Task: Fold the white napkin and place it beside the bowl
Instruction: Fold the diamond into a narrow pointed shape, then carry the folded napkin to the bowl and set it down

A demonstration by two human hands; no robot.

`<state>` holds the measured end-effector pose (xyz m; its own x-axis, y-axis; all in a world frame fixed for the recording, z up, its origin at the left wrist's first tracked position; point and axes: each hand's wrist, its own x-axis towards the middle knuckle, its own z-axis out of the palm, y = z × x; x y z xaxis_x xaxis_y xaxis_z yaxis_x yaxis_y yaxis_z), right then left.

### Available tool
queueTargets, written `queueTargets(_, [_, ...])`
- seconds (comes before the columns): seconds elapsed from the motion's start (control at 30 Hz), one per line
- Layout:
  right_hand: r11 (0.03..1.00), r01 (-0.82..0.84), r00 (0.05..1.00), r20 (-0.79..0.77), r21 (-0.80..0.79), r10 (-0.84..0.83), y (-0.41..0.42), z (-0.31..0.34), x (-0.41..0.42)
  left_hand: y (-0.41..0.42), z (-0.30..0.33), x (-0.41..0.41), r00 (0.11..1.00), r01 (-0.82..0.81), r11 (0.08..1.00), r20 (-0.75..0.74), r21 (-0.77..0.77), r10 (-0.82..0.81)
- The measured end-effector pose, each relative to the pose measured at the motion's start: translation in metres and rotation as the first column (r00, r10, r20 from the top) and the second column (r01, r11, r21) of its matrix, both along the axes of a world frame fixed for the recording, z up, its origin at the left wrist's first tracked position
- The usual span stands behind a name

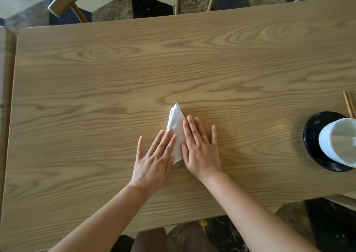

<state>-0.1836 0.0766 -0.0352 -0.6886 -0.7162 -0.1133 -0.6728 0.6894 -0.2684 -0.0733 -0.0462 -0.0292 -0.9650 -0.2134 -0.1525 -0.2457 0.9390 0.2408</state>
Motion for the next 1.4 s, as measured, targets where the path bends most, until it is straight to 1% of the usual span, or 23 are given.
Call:
queueTargets(0.2, [1.0,-0.001,1.0,0.009,-0.007,0.001,0.001,-0.002,0.001,0.004,0.001,0.01,0.997,-0.056,0.997,0.047,0.051,0.054])
queueTargets(0.3, [1.0,0.009,1.0,0.028,0.026,-0.01,0.0,0.001,0.0,0.009,0.007,0.006,0.989,-0.134,0.981,0.085,0.143,0.123])
queueTargets(0.37, [0.998,0.016,0.998,0.052,0.055,-0.019,-0.002,0.005,0.0,0.015,0.019,-0.001,0.973,-0.225,0.948,0.107,0.223,0.206])
queueTargets(0.4, [0.997,0.022,0.997,0.067,0.075,-0.027,-0.003,0.007,0.0,0.017,0.026,-0.007,0.952,-0.305,0.915,0.118,0.265,0.283])
queueTargets(0.47, [0.993,0.046,0.995,0.08,0.105,-0.054,-0.004,0.012,0.002,0.02,0.042,-0.019,0.871,-0.489,0.8,0.143,0.348,0.47])
queueTargets(0.53, [0.989,0.086,0.993,0.075,0.116,-0.095,-0.003,0.016,0.005,0.018,0.049,-0.025,0.804,-0.589,0.709,0.2,0.388,0.559])
queueTargets(0.57, [0.986,0.105,0.989,0.089,0.131,-0.117,-0.002,0.017,0.006,0.016,0.05,-0.026,0.784,-0.616,0.674,0.238,0.407,0.573])
queueTargets(0.67, [0.976,0.167,0.97,0.152,0.143,-0.188,0.001,0.019,0.011,0.008,0.051,-0.025,0.718,-0.691,0.523,0.394,0.499,0.573])
queueTargets(0.73, [0.972,0.195,0.958,0.187,0.129,-0.217,0.001,0.023,0.013,0.007,0.053,-0.025,0.706,-0.707,0.477,0.471,0.523,0.529])
queueTargets(0.8, [0.967,0.239,0.937,0.241,0.089,-0.253,0.0,0.03,0.013,0.008,0.055,-0.024,0.703,-0.707,0.436,0.488,0.556,0.517])
queueTargets(0.87, [0.946,0.323,0.9,0.304,0.015,-0.312,-0.001,0.036,0.013,0.011,0.061,-0.025,0.722,-0.688,0.437,0.483,0.579,0.495])
queueTargets(0.93, [0.905,0.413,0.865,0.355,-0.099,-0.356,0.0,0.041,0.01,0.016,0.068,-0.026,0.754,-0.653,0.441,0.472,0.616,0.457])
queueTargets(0.97, [0.875,0.46,0.837,0.403,-0.154,-0.37,0.001,0.044,0.008,0.018,0.072,-0.026,0.768,-0.637,0.444,0.465,0.631,0.441])
queueTargets(1.0, [0.833,0.523,0.783,0.488,-0.181,-0.385,0.003,0.049,0.005,0.021,0.078,-0.026,0.779,-0.624,0.457,0.458,0.634,0.429])
queueTargets(1.03, [0.787,0.593,0.696,0.599,-0.17,-0.396,0.005,0.055,0.002,0.022,0.082,-0.025,0.787,-0.615,0.48,0.452,0.626,0.42])
queueTargets(1.07, [0.746,0.652,0.59,0.706,-0.132,-0.391,0.008,0.061,-0.002,0.022,0.086,-0.024,0.799,-0.601,0.51,0.441,0.615,0.409])
queueTargets(1.13, [0.671,0.738,0.38,0.866,-0.071,-0.326,0.018,0.071,-0.007,0.021,0.094,-0.021,0.823,-0.568,0.547,0.413,0.615,0.39])
queueTargets(1.17, [0.636,0.769,0.306,0.912,-0.066,-0.275,0.023,0.076,-0.008,0.021,0.099,-0.019,0.836,-0.549,0.546,0.399,0.633,0.378])
queueTargets(1.2, [0.608,0.79,0.27,0.936,-0.081,-0.227,0.03,0.082,-0.009,0.021,0.105,-0.016,0.846,-0.532,0.533,0.387,0.658,0.366])
queueTargets(1.27, [0.57,0.811,0.268,0.95,-0.133,-0.159,0.041,0.092,-0.011,0.022,0.116,-0.012,0.862,-0.499,0.463,0.364,0.733,0.353])
queueTargets(1.33, [0.553,0.813,0.296,0.948,-0.184,-0.119,0.051,0.105,-0.013,0.026,0.128,-0.008,0.859,-0.484,0.319,0.373,0.815,0.351])
queueTargets(1.4, [0.549,0.804,0.336,0.937,-0.23,-0.099,0.061,0.119,-0.015,0.03,0.136,-0.004,0.85,-0.479,0.173,0.405,0.861,0.338])
